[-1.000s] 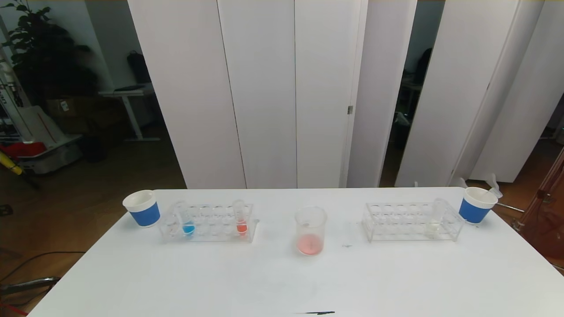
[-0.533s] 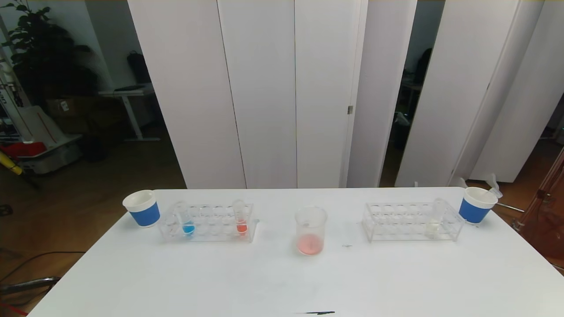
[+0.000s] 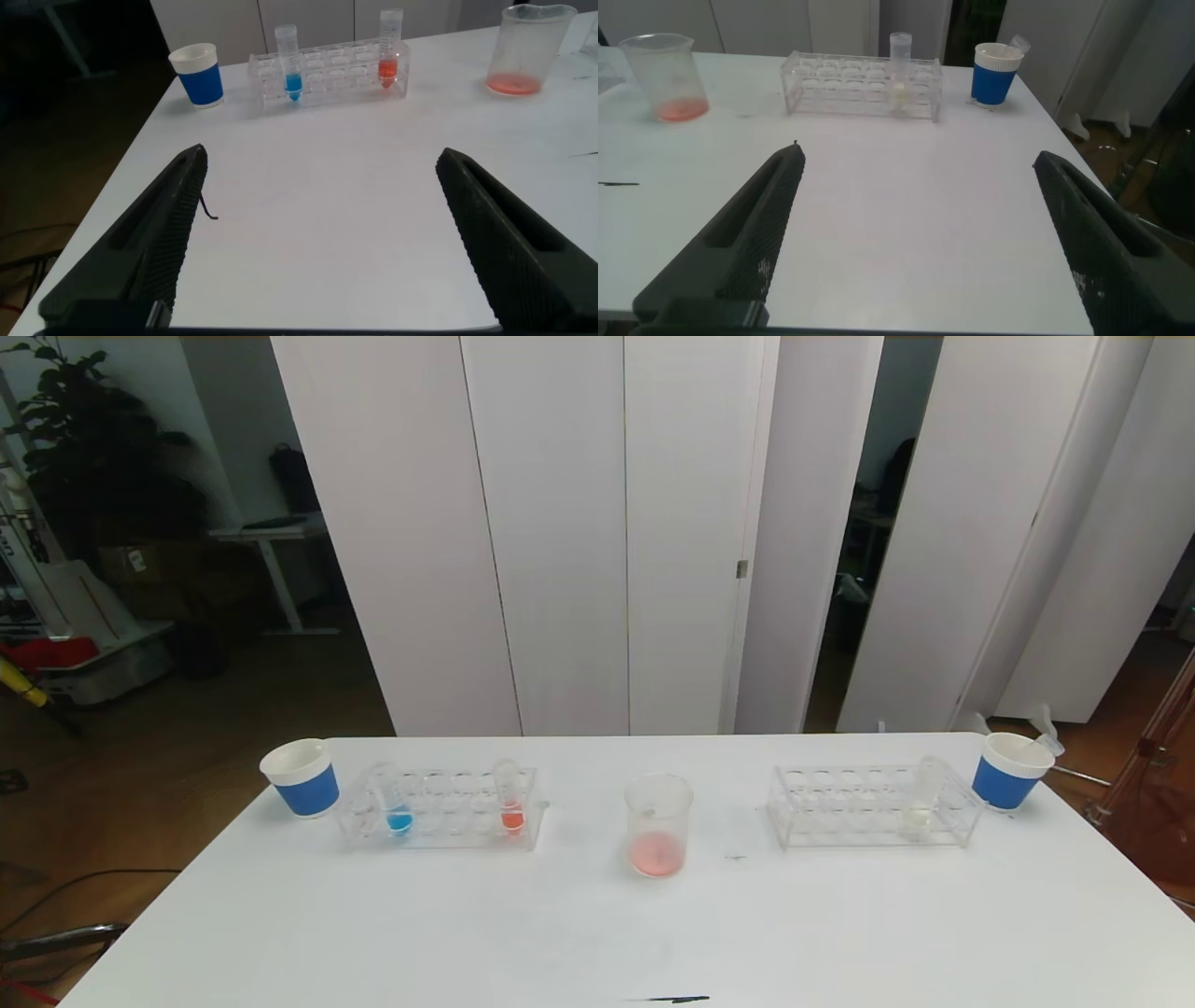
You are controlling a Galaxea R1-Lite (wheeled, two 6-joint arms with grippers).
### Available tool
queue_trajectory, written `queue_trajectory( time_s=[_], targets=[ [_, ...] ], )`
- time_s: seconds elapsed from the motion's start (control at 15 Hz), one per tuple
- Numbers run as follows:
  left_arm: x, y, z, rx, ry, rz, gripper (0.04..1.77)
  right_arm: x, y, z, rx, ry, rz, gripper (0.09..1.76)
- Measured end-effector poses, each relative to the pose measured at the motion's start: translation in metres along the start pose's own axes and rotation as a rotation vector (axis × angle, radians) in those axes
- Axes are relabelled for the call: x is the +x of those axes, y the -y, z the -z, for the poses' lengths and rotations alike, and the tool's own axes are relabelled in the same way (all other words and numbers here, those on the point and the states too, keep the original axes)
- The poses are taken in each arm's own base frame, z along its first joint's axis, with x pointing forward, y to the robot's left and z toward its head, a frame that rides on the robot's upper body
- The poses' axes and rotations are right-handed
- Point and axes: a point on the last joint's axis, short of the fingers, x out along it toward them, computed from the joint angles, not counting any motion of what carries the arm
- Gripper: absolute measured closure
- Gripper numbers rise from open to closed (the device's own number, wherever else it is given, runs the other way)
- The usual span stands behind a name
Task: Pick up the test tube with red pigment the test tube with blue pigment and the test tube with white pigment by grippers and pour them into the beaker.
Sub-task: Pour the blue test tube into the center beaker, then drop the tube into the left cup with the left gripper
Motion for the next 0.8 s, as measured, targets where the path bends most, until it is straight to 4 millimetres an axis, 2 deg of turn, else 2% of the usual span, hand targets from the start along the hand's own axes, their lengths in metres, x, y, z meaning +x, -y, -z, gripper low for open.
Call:
queue_trajectory(
  time_s=[0.8],
  targets=[
    [0.0,0.0001,0.0,0.013,0.0,0.004,0.06,0.0,0.0,0.0,0.0,0.0,0.0,0.1]
  ],
)
